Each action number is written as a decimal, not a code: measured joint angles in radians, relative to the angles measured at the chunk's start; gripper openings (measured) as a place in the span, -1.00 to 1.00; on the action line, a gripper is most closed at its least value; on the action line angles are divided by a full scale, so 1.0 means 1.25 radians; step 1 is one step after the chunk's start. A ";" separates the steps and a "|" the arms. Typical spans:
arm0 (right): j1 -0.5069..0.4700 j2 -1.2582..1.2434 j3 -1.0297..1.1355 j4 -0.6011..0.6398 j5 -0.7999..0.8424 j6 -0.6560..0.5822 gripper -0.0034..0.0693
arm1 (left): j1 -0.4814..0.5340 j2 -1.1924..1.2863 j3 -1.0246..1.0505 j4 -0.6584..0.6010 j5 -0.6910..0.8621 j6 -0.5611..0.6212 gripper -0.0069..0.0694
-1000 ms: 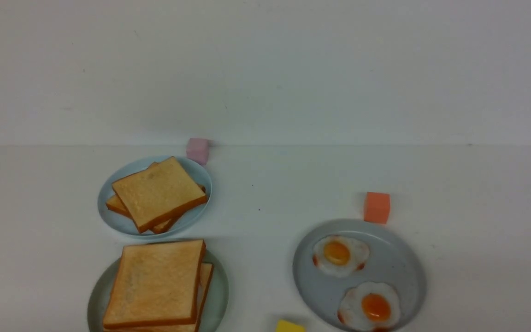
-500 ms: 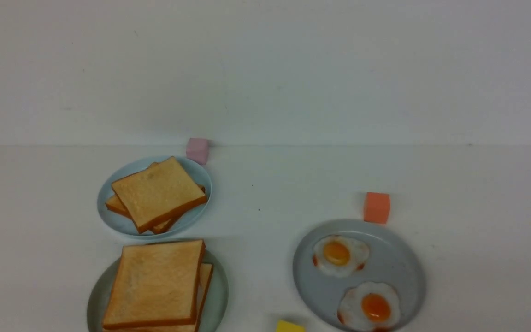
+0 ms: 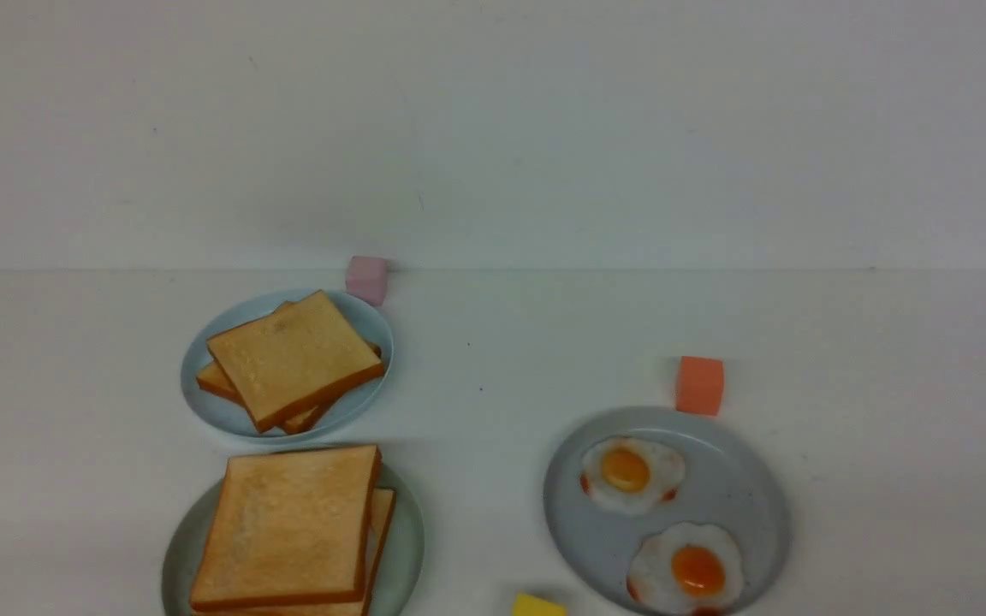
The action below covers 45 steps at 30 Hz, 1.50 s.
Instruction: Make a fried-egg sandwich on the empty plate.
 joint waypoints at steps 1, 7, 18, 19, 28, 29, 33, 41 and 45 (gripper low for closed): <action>0.000 0.000 0.000 0.000 0.000 0.000 -0.86 | 0.004 0.000 0.005 -0.003 0.001 0.000 -0.83; 0.000 0.000 0.000 0.000 0.000 0.000 -0.85 | 0.052 0.000 0.046 -0.020 0.005 0.026 -0.82; 0.000 0.000 0.000 0.000 0.000 0.000 -0.85 | 0.054 0.000 0.054 -0.023 -0.026 0.040 -0.80; 0.000 0.000 0.000 0.000 0.000 0.000 -0.84 | 0.054 0.000 0.054 -0.023 -0.026 0.041 -0.79; 0.000 0.000 0.000 0.000 0.000 0.000 -0.81 | 0.054 0.000 0.054 -0.023 -0.026 0.042 -0.77; 0.000 0.000 0.000 0.000 0.000 0.000 -0.81 | 0.054 0.000 0.054 -0.023 -0.026 0.042 -0.77; 0.000 0.000 0.000 0.000 0.000 0.000 -0.79 | 0.054 0.000 0.054 -0.023 -0.026 0.042 -0.76; -0.111 -0.001 0.015 -0.021 -0.005 0.003 -0.76 | 0.054 0.000 0.054 -0.023 -0.027 0.042 -0.76; -0.254 -0.001 0.047 -0.095 -0.007 0.072 -0.74 | 0.054 0.000 0.054 -0.023 -0.027 0.042 -0.74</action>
